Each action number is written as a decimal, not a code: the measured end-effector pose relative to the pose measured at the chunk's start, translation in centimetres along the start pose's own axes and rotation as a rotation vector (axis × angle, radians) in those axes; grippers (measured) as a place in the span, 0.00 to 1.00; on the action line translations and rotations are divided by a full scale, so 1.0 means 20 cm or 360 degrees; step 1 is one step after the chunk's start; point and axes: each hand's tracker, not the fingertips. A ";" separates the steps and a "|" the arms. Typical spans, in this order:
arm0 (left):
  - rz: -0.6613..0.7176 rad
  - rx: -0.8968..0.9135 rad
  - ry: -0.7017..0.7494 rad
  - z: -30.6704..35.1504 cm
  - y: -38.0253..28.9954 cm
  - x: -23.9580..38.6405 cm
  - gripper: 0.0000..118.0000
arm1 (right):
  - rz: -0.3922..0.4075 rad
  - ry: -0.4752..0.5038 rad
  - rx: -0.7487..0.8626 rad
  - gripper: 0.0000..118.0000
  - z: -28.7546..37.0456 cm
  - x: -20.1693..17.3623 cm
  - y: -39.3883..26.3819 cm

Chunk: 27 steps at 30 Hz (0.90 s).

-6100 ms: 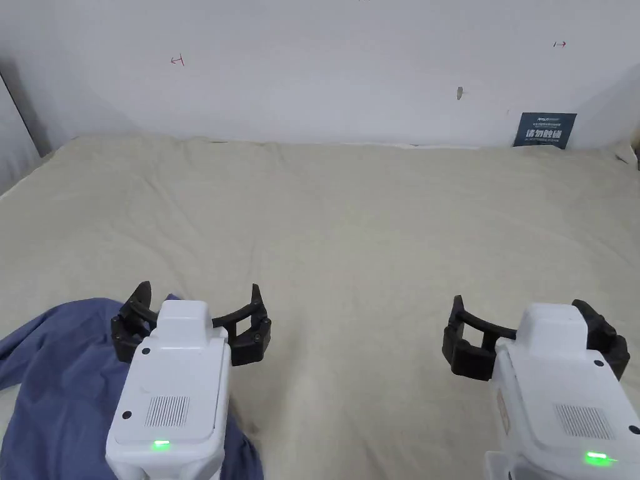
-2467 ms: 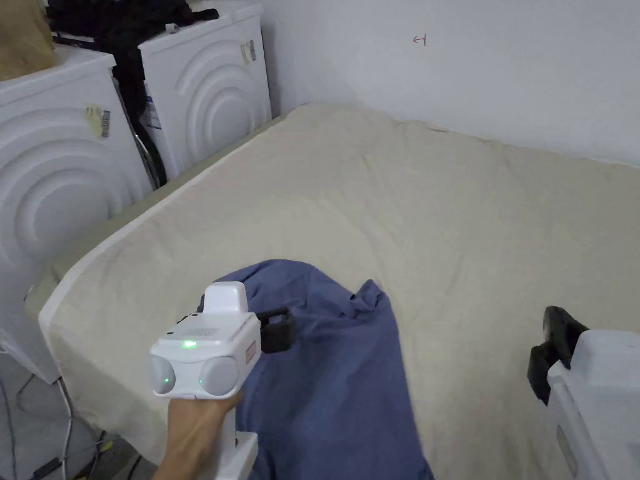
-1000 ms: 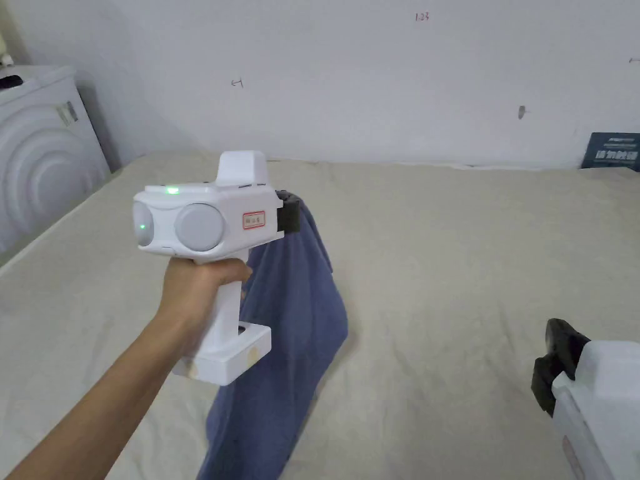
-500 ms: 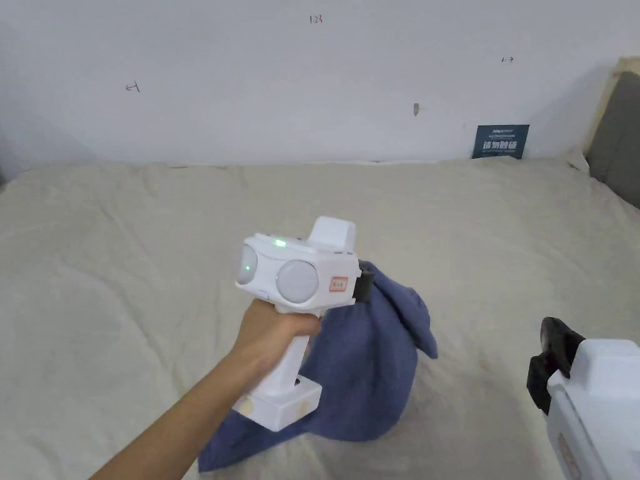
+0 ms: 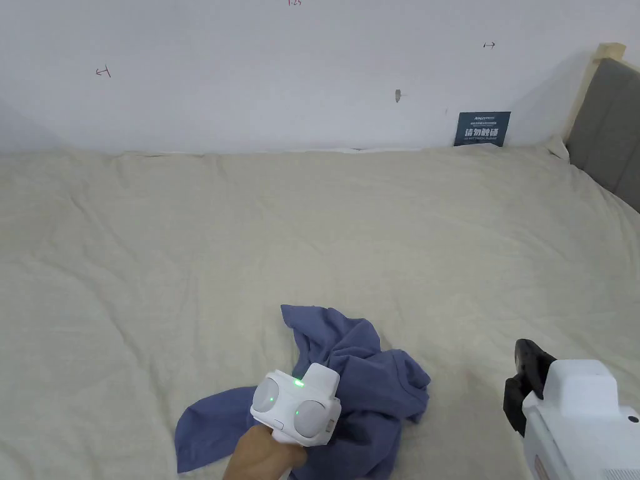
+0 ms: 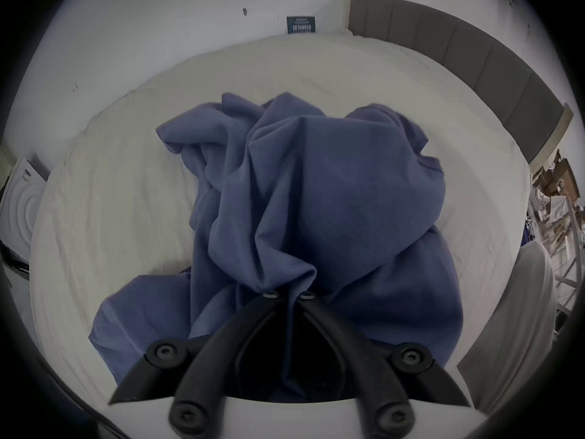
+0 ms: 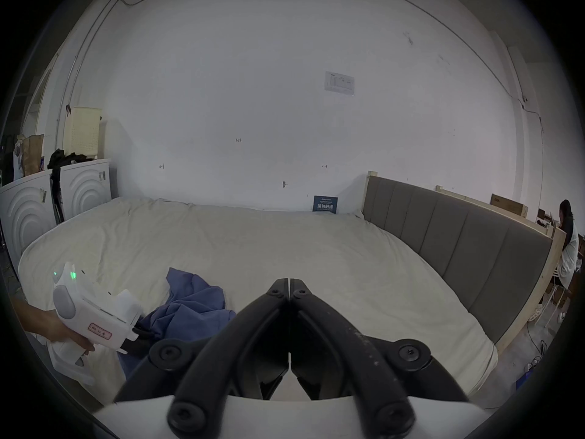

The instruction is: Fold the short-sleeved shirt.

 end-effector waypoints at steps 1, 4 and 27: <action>-0.0006 -0.0004 -0.0009 0.03 0.00 0.01 0.35 | 0.0007 0.0002 0.0001 0.01 0.00 -0.01 0.00; 0.0096 0.0065 -0.0073 0.13 0.03 -0.01 0.99 | 0.0003 0.0017 0.0012 0.01 0.01 -0.03 0.02; 0.0435 0.1401 0.0790 1.38 -0.35 -0.58 0.66 | -0.0053 0.0093 0.0332 0.01 0.11 -0.30 0.34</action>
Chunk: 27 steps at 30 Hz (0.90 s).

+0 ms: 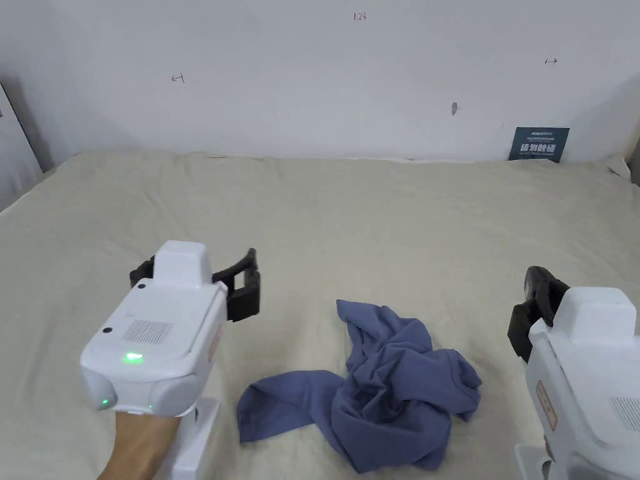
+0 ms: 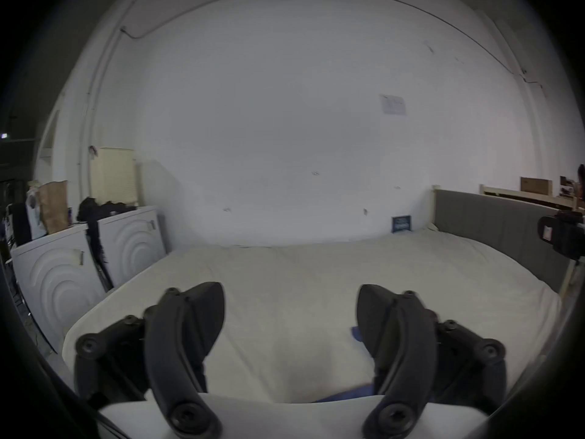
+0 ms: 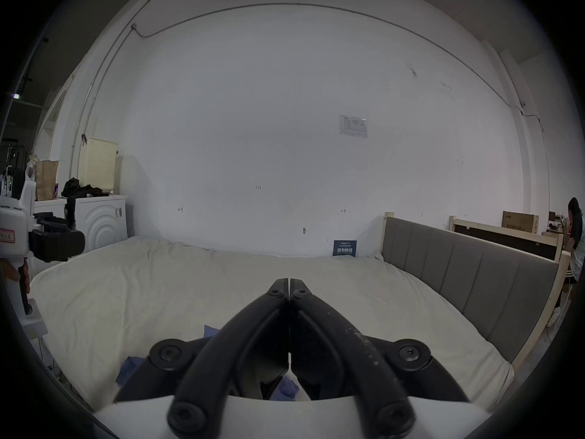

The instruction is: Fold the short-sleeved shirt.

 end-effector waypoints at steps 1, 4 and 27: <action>0.0017 0.0006 0.0004 0.01 -0.01 -0.04 0.57 | -0.0005 0.0004 0.0006 0.01 0.00 -0.01 0.00; 0.0085 0.0005 0.0017 0.03 -0.06 -0.11 0.02 | -0.0015 0.0013 0.0016 0.01 0.00 -0.03 0.01; 0.0471 -0.1078 -0.0224 -0.38 -0.63 0.02 0.17 | -0.0023 -0.0014 -0.0109 0.01 -0.07 0.05 -0.13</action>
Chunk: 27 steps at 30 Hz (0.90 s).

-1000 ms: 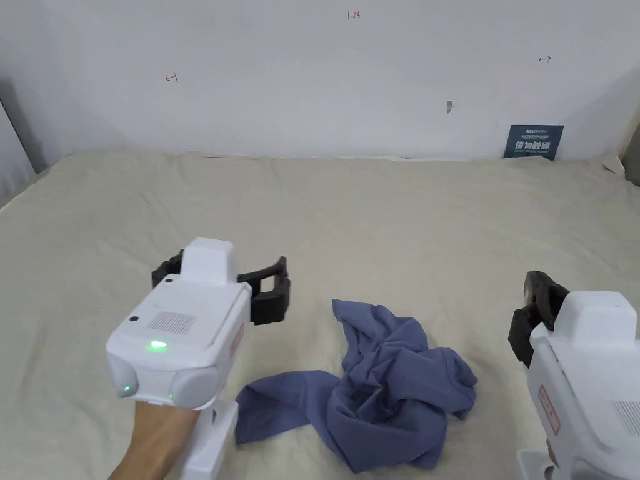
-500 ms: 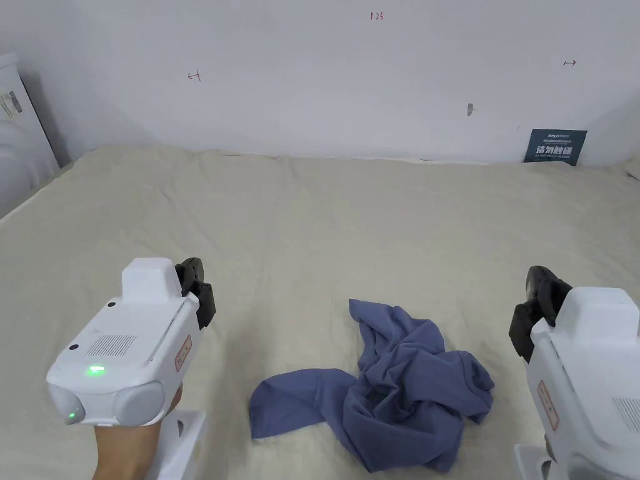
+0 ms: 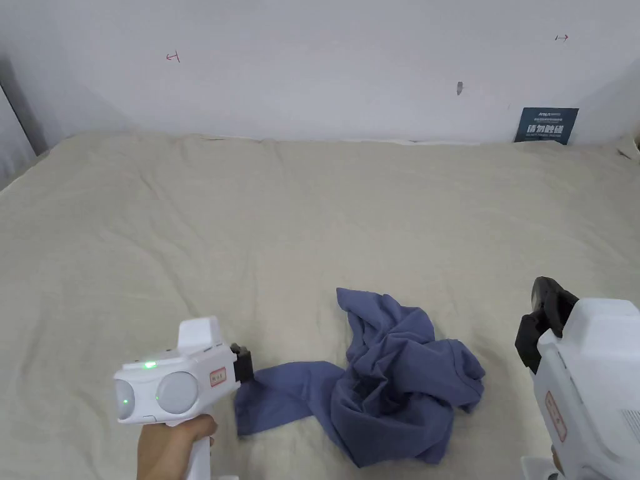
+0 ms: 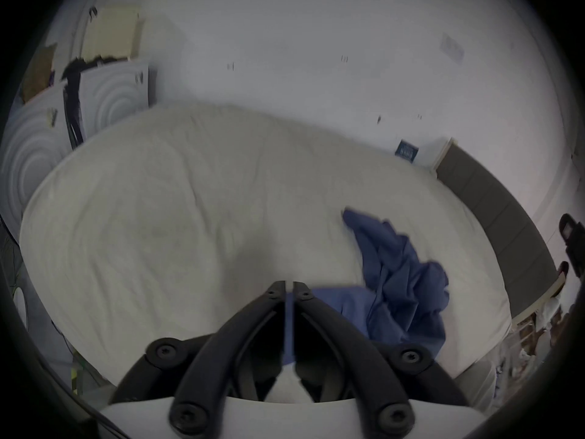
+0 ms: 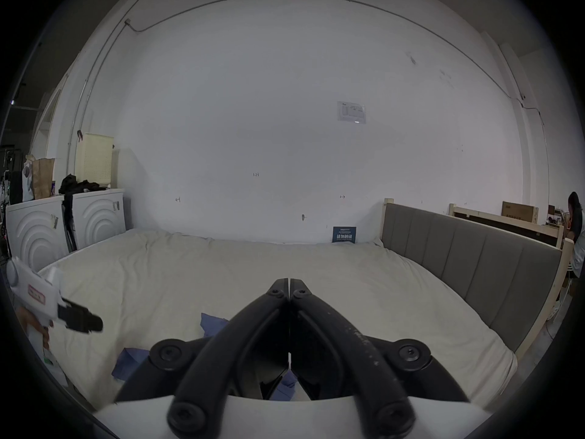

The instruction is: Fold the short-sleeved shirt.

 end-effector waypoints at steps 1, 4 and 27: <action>-0.0010 -0.0065 -0.0006 -0.05 -0.03 0.01 0.36 | -0.0002 -0.0006 -0.0010 0.01 -0.01 0.01 -0.01; -0.0020 -0.0225 0.0084 -0.19 -0.12 0.01 0.80 | -0.0009 -0.0026 -0.0040 0.01 -0.03 0.05 -0.04; -0.0164 -0.0139 -0.0013 -0.14 -0.09 0.07 0.02 | -0.0201 0.0014 -0.0665 0.22 -0.50 0.19 -0.29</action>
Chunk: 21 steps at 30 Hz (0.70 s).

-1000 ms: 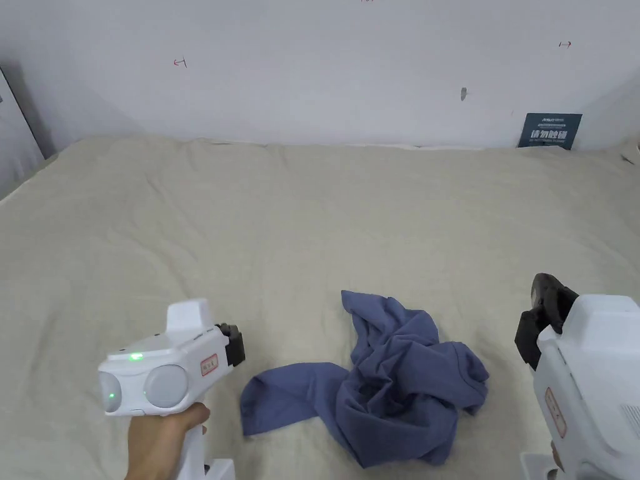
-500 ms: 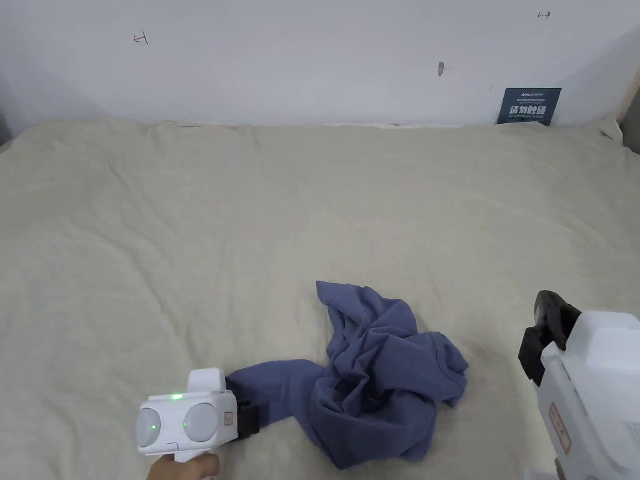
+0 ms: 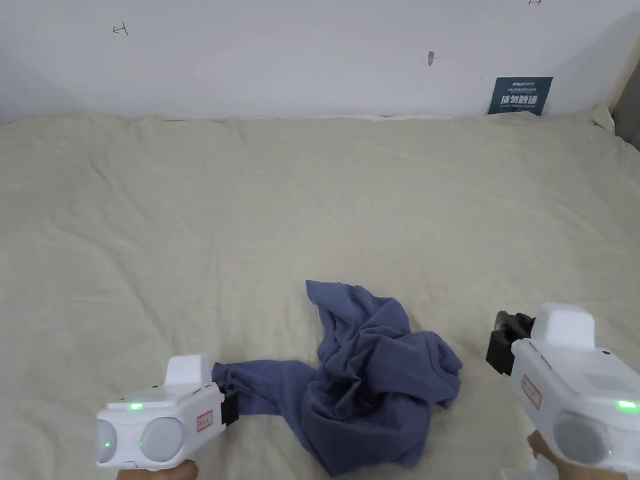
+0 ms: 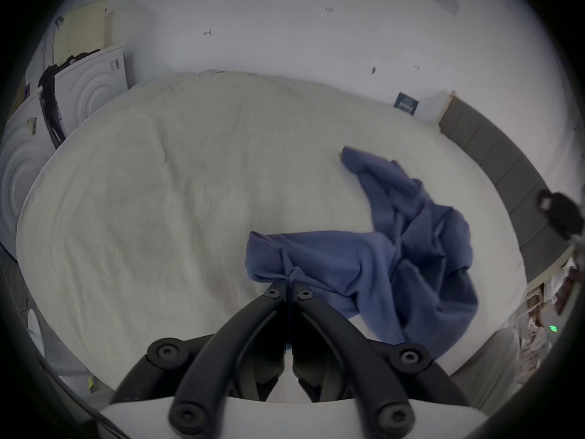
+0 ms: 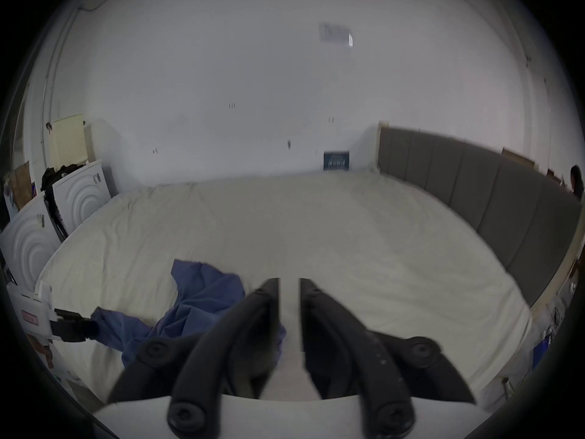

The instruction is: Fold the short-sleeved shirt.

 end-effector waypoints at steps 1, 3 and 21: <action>0.0000 0.0023 -0.0008 0.02 0.01 -0.01 0.02 | -0.0018 0.0028 -0.0080 0.34 -0.07 0.01 0.00; 0.0016 0.0051 -0.0032 0.05 0.03 -0.03 0.02 | -0.0078 0.0071 -0.0185 0.66 -0.22 0.01 0.00; -0.0031 0.0081 -0.0116 0.08 0.05 -0.05 0.02 | 0.0127 0.0207 -0.0508 0.05 -0.62 -0.12 -0.15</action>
